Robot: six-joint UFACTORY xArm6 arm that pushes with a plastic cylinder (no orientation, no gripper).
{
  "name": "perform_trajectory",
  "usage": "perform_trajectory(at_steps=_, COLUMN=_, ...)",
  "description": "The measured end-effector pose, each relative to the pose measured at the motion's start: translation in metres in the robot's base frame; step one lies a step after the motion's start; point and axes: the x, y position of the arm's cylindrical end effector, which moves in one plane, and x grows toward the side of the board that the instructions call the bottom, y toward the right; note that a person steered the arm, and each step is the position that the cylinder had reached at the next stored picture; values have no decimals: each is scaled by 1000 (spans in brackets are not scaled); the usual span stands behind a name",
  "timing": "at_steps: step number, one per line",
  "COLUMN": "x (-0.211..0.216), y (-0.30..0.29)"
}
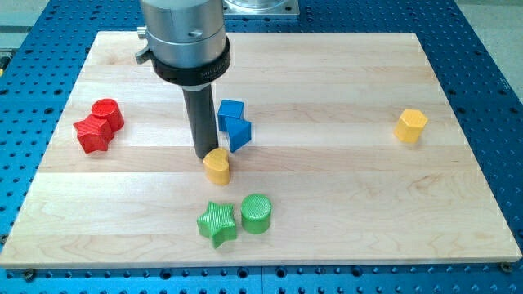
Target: Push the yellow heart diagonal to the yellow hexagon
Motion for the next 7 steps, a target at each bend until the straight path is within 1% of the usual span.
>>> perform_trajectory(at_steps=1, x=-14, y=21)
perform_trajectory(at_steps=2, x=-11, y=-1)
perform_trajectory(at_steps=3, x=13, y=-36)
perform_trajectory(at_steps=4, x=45, y=-36)
perform_trajectory(at_steps=5, x=44, y=18)
perform_trajectory(at_steps=7, x=15, y=130)
